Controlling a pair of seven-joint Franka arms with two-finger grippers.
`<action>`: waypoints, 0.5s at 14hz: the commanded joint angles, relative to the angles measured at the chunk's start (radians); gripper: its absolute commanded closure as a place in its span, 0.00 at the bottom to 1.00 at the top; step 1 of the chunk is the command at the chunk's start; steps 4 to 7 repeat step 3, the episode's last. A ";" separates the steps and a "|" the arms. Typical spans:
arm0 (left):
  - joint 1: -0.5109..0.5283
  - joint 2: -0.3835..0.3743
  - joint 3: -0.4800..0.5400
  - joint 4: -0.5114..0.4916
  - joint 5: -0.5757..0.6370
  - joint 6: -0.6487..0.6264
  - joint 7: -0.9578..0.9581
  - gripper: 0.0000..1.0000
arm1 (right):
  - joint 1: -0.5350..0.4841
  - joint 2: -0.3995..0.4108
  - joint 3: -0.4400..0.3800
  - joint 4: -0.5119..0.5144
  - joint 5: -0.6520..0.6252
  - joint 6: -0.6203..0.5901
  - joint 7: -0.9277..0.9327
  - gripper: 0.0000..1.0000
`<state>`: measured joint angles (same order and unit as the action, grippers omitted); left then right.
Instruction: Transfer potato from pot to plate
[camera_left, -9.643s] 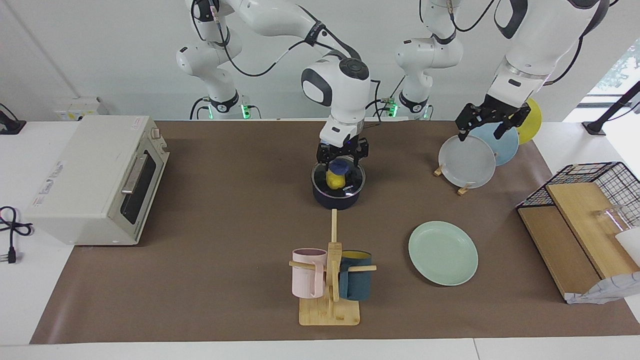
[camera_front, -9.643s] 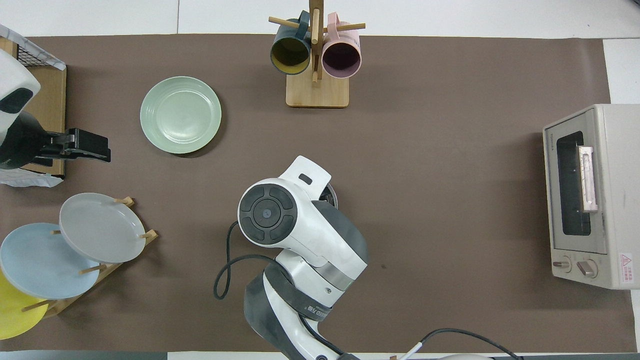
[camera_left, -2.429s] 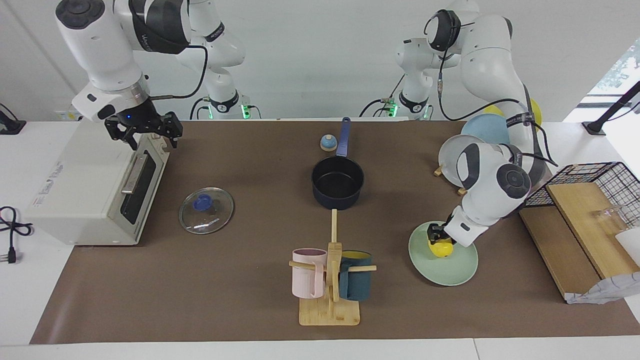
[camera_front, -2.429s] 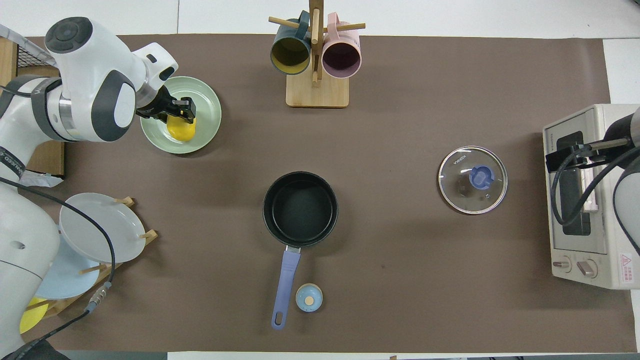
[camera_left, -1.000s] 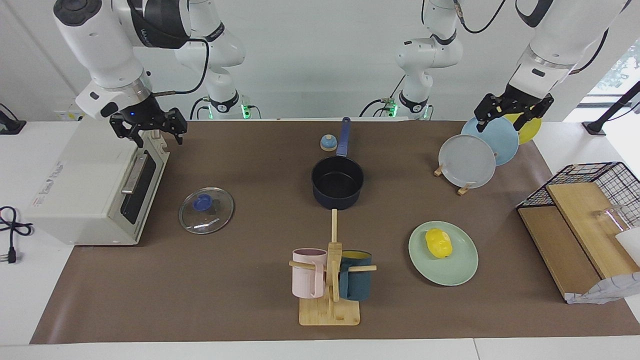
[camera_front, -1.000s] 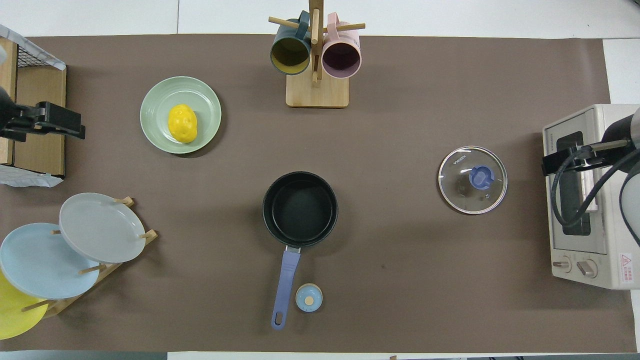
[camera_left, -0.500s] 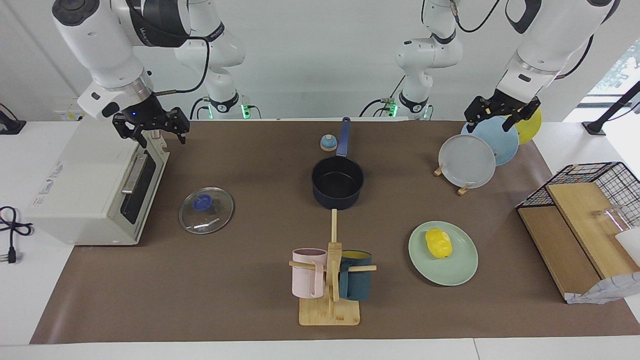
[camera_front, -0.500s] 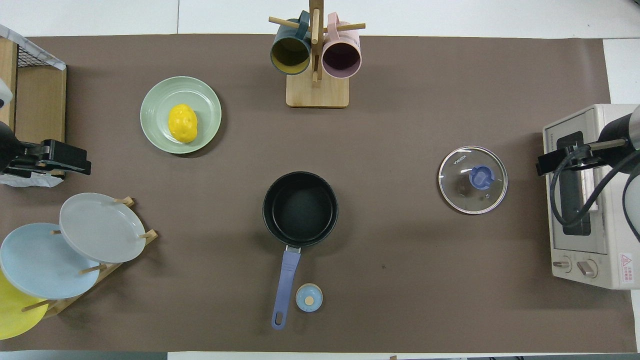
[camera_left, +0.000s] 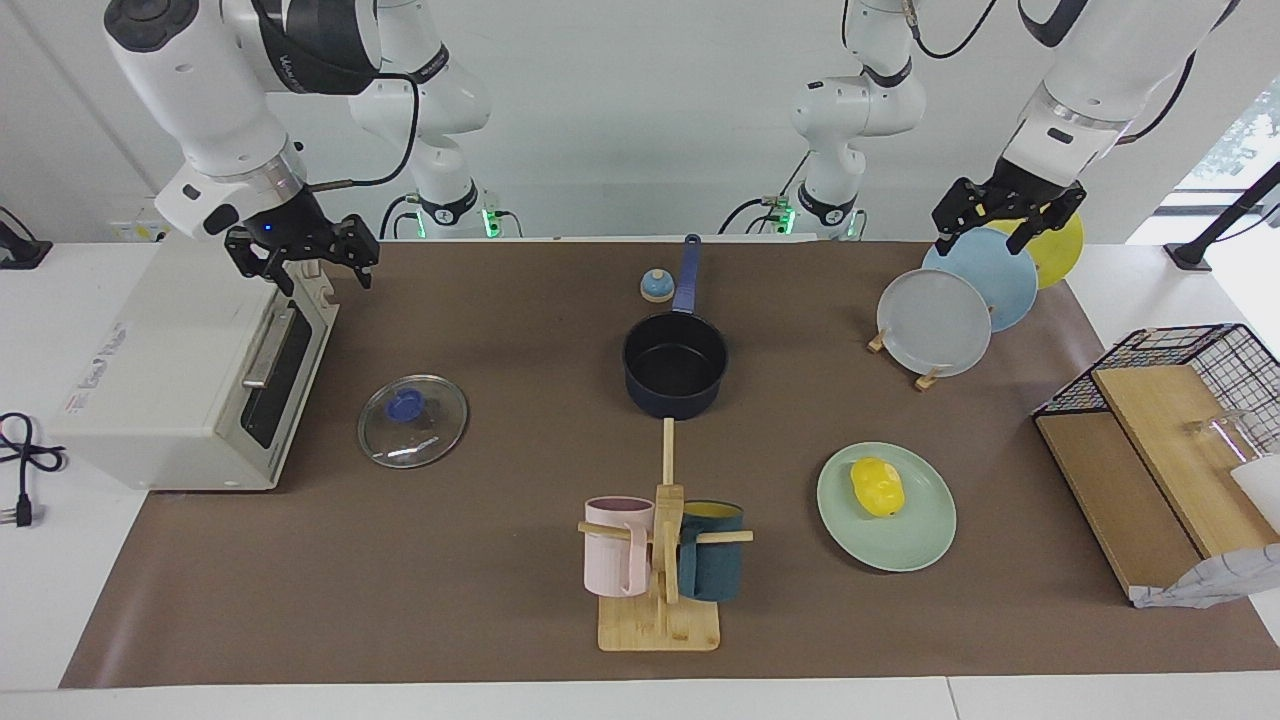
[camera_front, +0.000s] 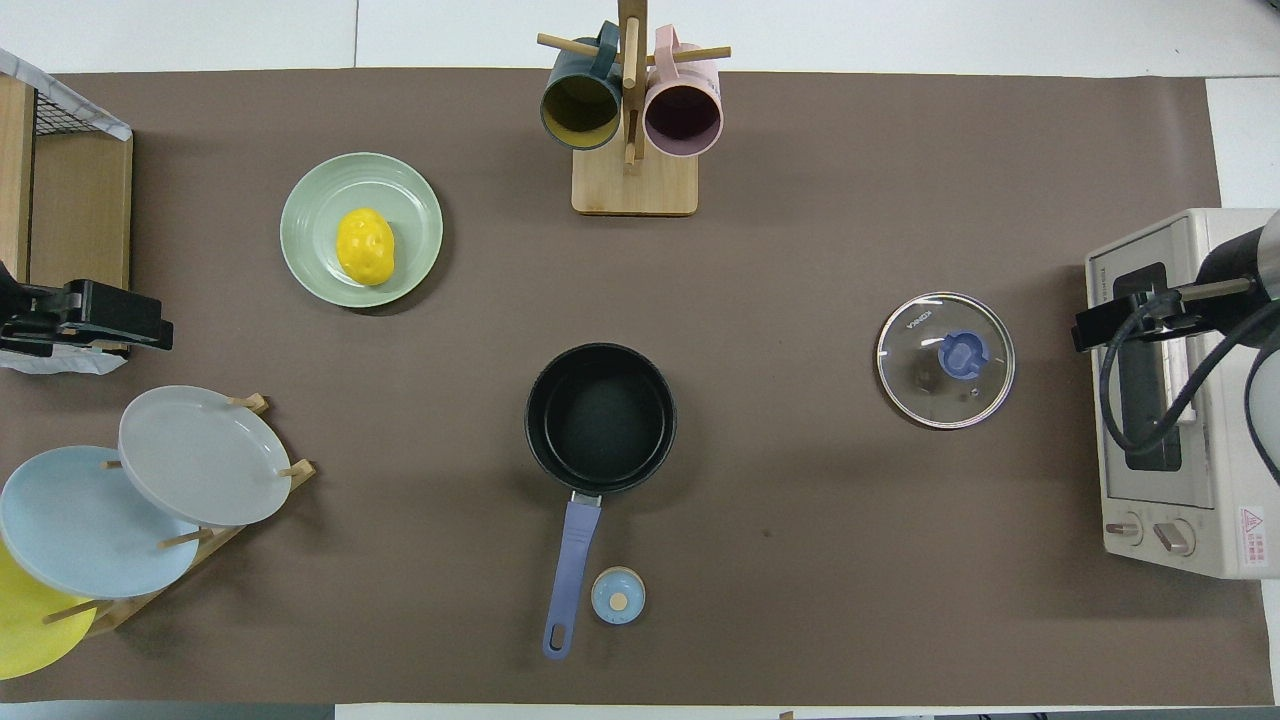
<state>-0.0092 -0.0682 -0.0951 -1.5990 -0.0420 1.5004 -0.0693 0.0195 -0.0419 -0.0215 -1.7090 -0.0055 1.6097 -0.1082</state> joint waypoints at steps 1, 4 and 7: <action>-0.018 -0.019 0.017 -0.019 -0.012 0.008 -0.004 0.00 | -0.007 -0.001 0.003 0.008 0.015 -0.013 -0.001 0.00; -0.018 -0.021 0.017 -0.022 -0.012 0.003 -0.004 0.00 | -0.007 -0.001 0.003 0.008 0.015 -0.013 -0.001 0.00; -0.018 -0.021 0.017 -0.022 -0.012 0.003 -0.004 0.00 | -0.007 -0.001 0.003 0.008 0.015 -0.013 -0.001 0.00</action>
